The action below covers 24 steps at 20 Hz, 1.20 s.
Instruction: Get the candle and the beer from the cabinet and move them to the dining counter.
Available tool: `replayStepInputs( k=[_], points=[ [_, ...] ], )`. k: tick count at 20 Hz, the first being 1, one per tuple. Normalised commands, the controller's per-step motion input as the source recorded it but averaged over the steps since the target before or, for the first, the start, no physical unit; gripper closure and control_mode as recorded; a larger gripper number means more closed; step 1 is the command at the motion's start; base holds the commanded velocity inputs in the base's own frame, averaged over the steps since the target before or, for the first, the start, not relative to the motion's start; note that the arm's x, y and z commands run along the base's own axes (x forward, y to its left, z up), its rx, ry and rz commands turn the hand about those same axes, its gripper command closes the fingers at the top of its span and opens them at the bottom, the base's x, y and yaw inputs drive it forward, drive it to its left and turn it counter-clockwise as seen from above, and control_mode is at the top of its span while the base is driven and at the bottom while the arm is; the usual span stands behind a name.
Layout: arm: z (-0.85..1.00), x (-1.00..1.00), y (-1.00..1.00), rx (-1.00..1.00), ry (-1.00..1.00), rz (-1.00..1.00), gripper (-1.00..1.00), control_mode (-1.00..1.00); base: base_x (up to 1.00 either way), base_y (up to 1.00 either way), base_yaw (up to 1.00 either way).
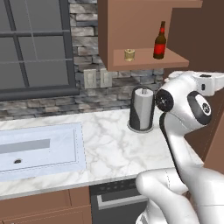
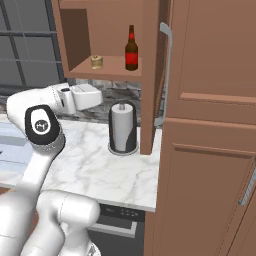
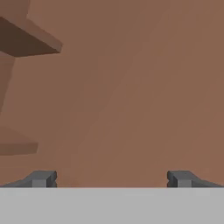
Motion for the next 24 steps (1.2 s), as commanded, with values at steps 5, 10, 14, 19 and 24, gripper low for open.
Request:
replayStepInputs(
  k=[5,10,14,19,24],
  points=[
    [0.55,0.0,0.22,0.15,0.18,0.23,-1.0,-1.0,0.0,0.0,0.0],
    [0.38,0.0,0.16,0.14,0.11,0.24,-1.0,-1.0,0.0,0.0,0.0],
    [0.12,0.02,0.16,0.13,0.01,0.19,-1.0,-1.0,0.0,0.0,0.0],
    [0.01,0.06,0.15,0.09,0.0,0.16,-1.0,-1.0,0.0,0.0,0.0],
    [0.0,0.28,0.06,0.08,-0.04,0.14,-1.0,-1.0,0.0,0.0,0.0]
  ],
)
